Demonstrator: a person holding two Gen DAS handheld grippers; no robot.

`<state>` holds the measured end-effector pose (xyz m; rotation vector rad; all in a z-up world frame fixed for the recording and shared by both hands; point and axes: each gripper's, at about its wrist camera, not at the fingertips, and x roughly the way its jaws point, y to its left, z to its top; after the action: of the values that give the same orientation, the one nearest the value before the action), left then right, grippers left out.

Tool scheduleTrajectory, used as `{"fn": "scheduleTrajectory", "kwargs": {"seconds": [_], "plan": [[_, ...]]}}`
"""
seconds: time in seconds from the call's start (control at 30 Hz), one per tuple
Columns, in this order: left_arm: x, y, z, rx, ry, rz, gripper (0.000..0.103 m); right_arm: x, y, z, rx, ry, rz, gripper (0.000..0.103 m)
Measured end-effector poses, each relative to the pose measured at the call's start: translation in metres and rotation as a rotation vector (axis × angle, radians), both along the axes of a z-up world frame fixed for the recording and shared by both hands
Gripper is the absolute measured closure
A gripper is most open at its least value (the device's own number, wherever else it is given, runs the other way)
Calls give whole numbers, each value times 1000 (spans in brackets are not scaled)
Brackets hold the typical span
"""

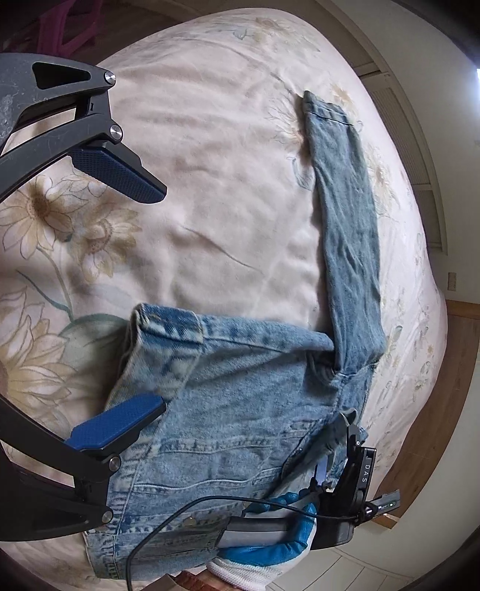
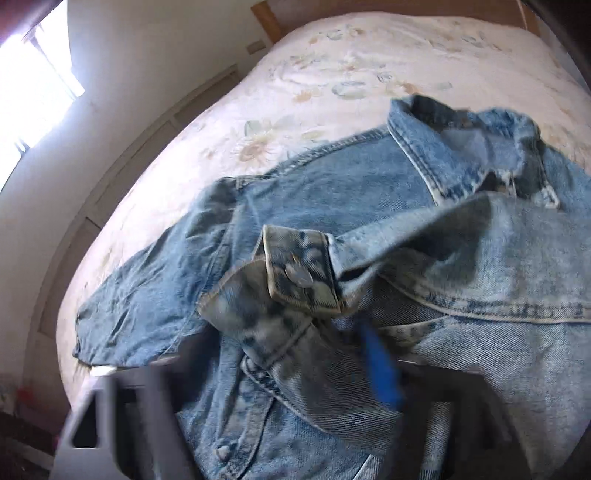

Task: Fold large clothes
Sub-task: 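Lift the gripped sleeve and fold it across the jacket body with the right tool, then lay the sleeve flat across the back, open the right tool and withdraw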

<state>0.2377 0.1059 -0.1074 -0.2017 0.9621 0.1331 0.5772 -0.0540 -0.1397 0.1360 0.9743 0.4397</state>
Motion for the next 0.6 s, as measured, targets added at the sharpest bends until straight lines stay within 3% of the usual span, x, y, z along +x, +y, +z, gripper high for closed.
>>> {"fn": "scheduleTrajectory", "kwargs": {"seconds": [0.17, 0.37, 0.6], "plan": [[19, -13, 13, 6, -18, -38, 1, -20, 1, 26, -12, -65, 77, 16], [72, -57, 27, 29, -57, -161, 1, -43, -58, 56, -122, -181, 78, 15], [175, -137, 30, 68, -138, -328, 1, -40, -143, 39, -260, -162, -3, 15]]}}
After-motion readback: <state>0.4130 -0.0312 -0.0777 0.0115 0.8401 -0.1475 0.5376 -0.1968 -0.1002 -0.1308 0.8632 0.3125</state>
